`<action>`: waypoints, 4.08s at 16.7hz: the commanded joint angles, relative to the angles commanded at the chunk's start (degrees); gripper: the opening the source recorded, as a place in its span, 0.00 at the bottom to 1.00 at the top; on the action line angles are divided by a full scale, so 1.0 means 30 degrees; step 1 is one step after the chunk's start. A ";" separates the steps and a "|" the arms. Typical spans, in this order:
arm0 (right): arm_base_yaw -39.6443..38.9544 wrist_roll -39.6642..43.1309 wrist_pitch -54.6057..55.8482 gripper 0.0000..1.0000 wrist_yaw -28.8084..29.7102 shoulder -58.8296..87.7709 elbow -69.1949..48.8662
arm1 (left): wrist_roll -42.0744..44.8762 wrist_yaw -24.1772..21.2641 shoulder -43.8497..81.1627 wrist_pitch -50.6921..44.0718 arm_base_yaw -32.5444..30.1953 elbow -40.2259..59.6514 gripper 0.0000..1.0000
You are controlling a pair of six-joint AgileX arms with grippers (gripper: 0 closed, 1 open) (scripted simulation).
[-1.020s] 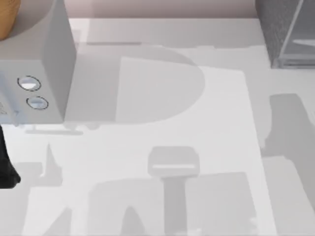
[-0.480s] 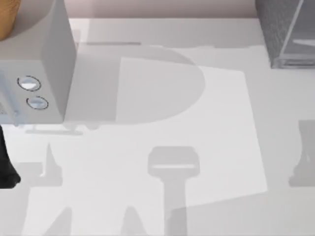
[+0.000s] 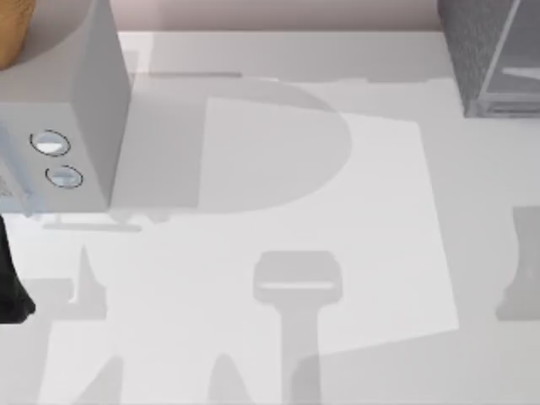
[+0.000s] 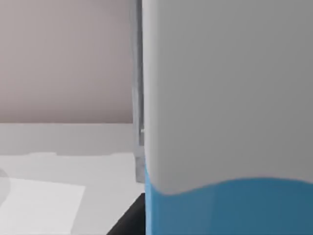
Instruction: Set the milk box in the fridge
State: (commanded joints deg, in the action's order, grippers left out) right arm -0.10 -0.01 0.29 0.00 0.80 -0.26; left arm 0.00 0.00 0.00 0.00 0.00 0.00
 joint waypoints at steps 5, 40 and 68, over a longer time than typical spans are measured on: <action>0.0533 0.0272 0.1831 0.00 -0.0440 0.3808 -0.1422 | 0.0000 0.0000 0.0000 0.0000 0.0000 0.0000 1.00; 0.5087 -0.0267 2.1994 0.00 -0.4804 4.1834 -1.9904 | 0.0000 0.0000 0.0000 0.0000 0.0000 0.0000 1.00; 0.4171 -0.0275 1.5716 0.98 -0.3752 4.6196 -3.0658 | 0.0000 0.0000 0.0000 0.0000 0.0000 0.0000 1.00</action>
State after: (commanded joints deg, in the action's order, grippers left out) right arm 12.41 -0.84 47.44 -11.25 139.39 -92.23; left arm 0.00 0.00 0.00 0.00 0.00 0.00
